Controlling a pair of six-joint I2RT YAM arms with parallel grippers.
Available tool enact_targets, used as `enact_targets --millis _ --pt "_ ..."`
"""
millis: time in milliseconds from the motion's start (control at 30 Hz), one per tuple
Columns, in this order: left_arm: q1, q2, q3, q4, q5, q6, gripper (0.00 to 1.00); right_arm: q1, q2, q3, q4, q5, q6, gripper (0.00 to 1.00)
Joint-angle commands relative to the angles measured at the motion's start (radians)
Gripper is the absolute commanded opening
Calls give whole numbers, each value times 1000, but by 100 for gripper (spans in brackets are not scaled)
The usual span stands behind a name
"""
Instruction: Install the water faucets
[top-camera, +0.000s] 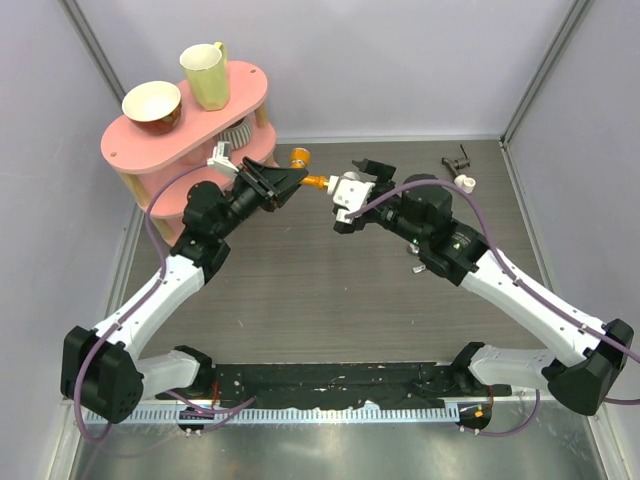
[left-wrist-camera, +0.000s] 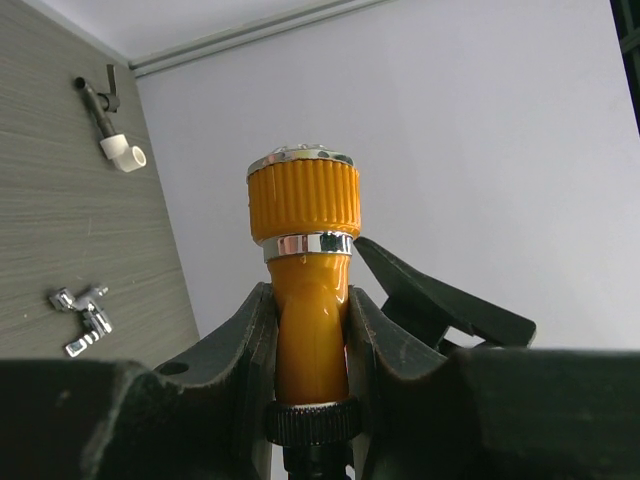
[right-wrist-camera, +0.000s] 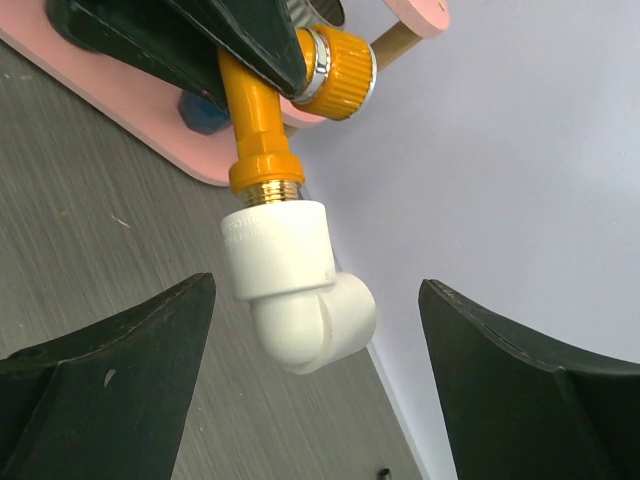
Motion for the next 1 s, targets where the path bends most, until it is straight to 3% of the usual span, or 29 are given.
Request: enact_targets --millis 0,233,333,367,433,467,667,767,967 --pt "-3 -43 54 45 29 4 0 10 13 52 18 73 -66 88" --pt "-4 -39 63 59 58 -5 0 22 27 37 41 73 -74 81" --pt "-4 -42 62 70 64 -4 0 24 30 44 38 69 -55 61" --pt "-4 -42 60 73 66 -4 0 24 32 47 31 64 -46 49" --pt "-7 -42 57 91 77 -1 0 24 35 60 20 44 -32 37" --pt "-6 -40 54 97 81 2 0 24 33 66 0 38 -25 27" --pt "-6 -37 22 226 132 70 0 22 35 136 -109 -35 75 3" --pt "-6 -31 -21 355 159 114 0 7 47 190 -182 -83 173 1" --pt "-6 -25 -90 586 224 249 0 -108 75 277 -247 -406 481 1"
